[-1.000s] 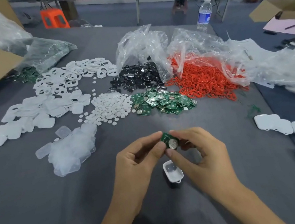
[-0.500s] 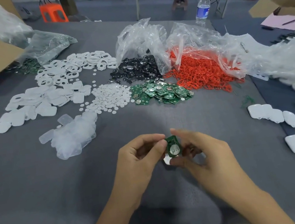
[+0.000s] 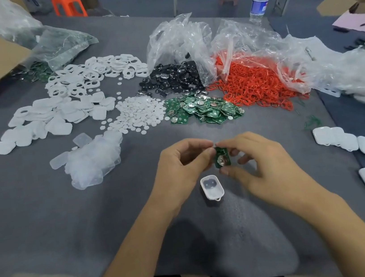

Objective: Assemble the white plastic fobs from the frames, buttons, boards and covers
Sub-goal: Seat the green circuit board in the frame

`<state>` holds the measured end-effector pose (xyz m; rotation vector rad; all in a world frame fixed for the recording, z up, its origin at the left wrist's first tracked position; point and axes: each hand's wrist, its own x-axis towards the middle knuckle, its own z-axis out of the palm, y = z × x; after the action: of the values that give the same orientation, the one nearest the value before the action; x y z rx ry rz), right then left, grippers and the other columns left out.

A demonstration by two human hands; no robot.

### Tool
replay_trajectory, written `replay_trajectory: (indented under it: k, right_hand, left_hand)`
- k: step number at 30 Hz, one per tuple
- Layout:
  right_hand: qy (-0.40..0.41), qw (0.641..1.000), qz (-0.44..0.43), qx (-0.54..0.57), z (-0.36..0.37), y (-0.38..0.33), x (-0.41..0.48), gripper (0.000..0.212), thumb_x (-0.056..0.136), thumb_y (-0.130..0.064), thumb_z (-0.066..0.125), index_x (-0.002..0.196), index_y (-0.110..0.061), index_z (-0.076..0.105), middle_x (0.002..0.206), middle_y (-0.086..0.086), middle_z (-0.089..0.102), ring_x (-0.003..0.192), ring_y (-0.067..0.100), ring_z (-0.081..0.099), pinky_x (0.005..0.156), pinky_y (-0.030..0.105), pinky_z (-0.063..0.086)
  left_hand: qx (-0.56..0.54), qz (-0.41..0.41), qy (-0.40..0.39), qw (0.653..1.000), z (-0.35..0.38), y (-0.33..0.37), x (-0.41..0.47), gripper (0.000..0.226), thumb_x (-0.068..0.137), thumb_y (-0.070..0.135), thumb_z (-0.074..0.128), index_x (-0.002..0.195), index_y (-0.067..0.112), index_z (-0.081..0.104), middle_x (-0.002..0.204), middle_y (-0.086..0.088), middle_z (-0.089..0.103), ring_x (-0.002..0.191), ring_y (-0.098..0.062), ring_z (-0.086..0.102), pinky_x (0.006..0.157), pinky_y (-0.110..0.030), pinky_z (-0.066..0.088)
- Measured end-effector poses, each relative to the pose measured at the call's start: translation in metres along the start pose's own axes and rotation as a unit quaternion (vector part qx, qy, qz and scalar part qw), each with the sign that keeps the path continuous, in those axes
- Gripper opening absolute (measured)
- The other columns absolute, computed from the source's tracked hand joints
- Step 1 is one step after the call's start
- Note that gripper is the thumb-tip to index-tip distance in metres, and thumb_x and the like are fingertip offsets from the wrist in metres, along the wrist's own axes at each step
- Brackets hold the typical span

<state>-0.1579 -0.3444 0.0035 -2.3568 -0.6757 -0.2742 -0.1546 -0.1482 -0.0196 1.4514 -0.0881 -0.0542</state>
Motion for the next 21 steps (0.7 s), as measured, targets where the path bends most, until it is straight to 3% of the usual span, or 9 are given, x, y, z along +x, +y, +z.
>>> replay_trajectory:
  k: [2,4,7,9,14,21]
  right_hand:
    - [-0.004,1.000,0.008,0.000,0.005,0.005,-0.003,0.040,0.084,-0.020,0.080,0.121,-0.025,0.066,0.109,-0.012,0.057,0.100,0.005,0.057,0.081,0.018,0.050]
    - [-0.006,0.999,0.035,0.005,0.010,0.010,-0.006,0.040,0.082,-0.020,0.081,0.119,-0.024,0.067,0.108,-0.011,0.056,0.098,0.006,0.057,0.081,0.020,0.050]
    - [-0.044,0.997,0.067,0.022,0.018,0.016,-0.012,0.041,0.082,-0.022,0.081,0.121,-0.027,0.066,0.104,-0.012,0.056,0.093,0.005,0.058,0.083,0.023,0.051]
    - [-0.071,0.995,0.070,0.023,0.023,0.017,-0.012,0.041,0.082,-0.023,0.081,0.120,-0.028,0.065,0.106,-0.016,0.056,0.094,0.004,0.058,0.084,0.023,0.051]
    - [-0.110,0.992,0.055,0.011,0.030,0.017,-0.013,0.041,0.079,-0.022,0.084,0.115,-0.030,0.066,0.106,-0.023,0.056,0.097,-0.008,0.054,0.082,0.005,0.038]
    - [-0.159,0.983,0.088,0.023,0.026,0.021,-0.003,0.042,0.067,-0.028,0.092,0.104,-0.033,0.074,0.090,-0.015,0.058,0.086,0.002,0.058,0.073,0.011,0.043]
  left_hand:
    - [0.025,-0.002,-0.002,1.000,-0.003,-0.007,-0.003,0.017,0.092,0.013,0.077,0.108,0.018,0.075,0.099,0.000,0.079,0.092,-0.010,0.075,0.083,-0.022,0.057]
    - [0.139,0.005,-0.001,0.990,-0.012,-0.022,-0.011,0.040,0.085,0.029,0.084,0.122,0.031,0.068,0.111,0.012,0.074,0.106,-0.004,0.069,0.089,-0.019,0.052]
    - [0.374,0.019,-0.047,0.926,-0.022,-0.041,-0.030,0.088,0.065,0.062,0.087,0.141,0.051,0.044,0.126,0.034,0.054,0.127,0.010,0.038,0.104,-0.015,0.032]
    - [0.444,0.053,-0.058,0.893,-0.021,-0.050,-0.034,0.098,0.064,0.071,0.080,0.148,0.049,0.035,0.128,0.037,0.052,0.131,0.009,0.031,0.109,-0.020,0.021]
    - [0.427,0.076,-0.038,0.900,-0.021,-0.057,-0.032,0.095,0.073,0.066,0.077,0.153,0.046,0.029,0.126,0.036,0.057,0.135,0.007,0.032,0.108,-0.010,0.009]
    - [0.410,0.070,-0.037,0.909,-0.023,-0.058,-0.031,0.090,0.078,0.062,0.078,0.152,0.050,0.028,0.130,0.035,0.059,0.138,0.004,0.038,0.111,-0.017,0.015]
